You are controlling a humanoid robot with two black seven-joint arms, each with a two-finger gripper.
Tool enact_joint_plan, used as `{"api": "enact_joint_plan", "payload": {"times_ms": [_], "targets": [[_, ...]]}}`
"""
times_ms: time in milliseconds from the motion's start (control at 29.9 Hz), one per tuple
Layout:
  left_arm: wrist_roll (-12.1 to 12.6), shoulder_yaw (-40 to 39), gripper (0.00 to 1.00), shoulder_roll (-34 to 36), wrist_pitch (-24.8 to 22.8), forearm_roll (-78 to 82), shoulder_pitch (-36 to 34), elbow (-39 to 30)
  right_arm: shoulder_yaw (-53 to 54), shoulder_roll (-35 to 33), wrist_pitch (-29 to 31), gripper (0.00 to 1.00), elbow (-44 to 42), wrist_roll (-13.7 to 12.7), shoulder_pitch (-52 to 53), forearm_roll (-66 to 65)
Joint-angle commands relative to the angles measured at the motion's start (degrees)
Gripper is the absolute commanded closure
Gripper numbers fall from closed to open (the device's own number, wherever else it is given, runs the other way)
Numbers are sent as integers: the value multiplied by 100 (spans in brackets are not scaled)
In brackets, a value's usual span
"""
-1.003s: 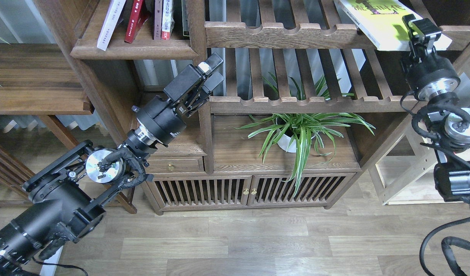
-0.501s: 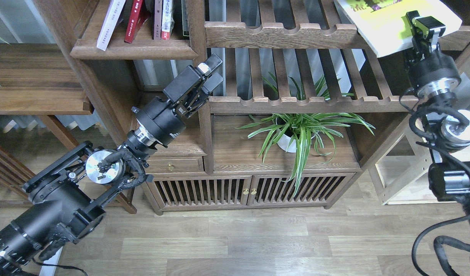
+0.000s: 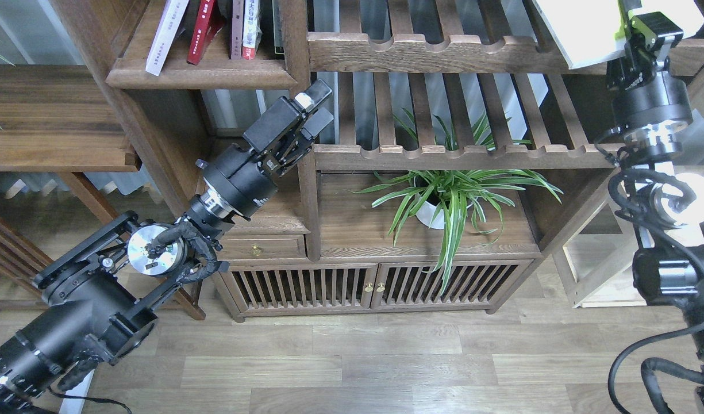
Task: Organize books on shelf
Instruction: 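Reach the right gripper up to the yellow-green book on the top shelf, then pull the yellow-green book down toward the left gripper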
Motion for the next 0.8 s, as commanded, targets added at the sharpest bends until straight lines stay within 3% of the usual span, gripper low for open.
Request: {"api": "enact_joint_plan", "payload": {"times_ms": [0, 134, 769], "targets": [[2, 1, 2, -8, 0, 9, -11, -2, -35, 9, 230, 99, 140, -5, -191, 52], [2, -8, 2, -8, 0, 44, -37, -2, -88, 202, 825, 99, 298, -40, -332, 166], [2, -8, 2, -167, 0, 211, -213, -2, -1283, 738, 825, 99, 764, 3, -569, 175]]}}
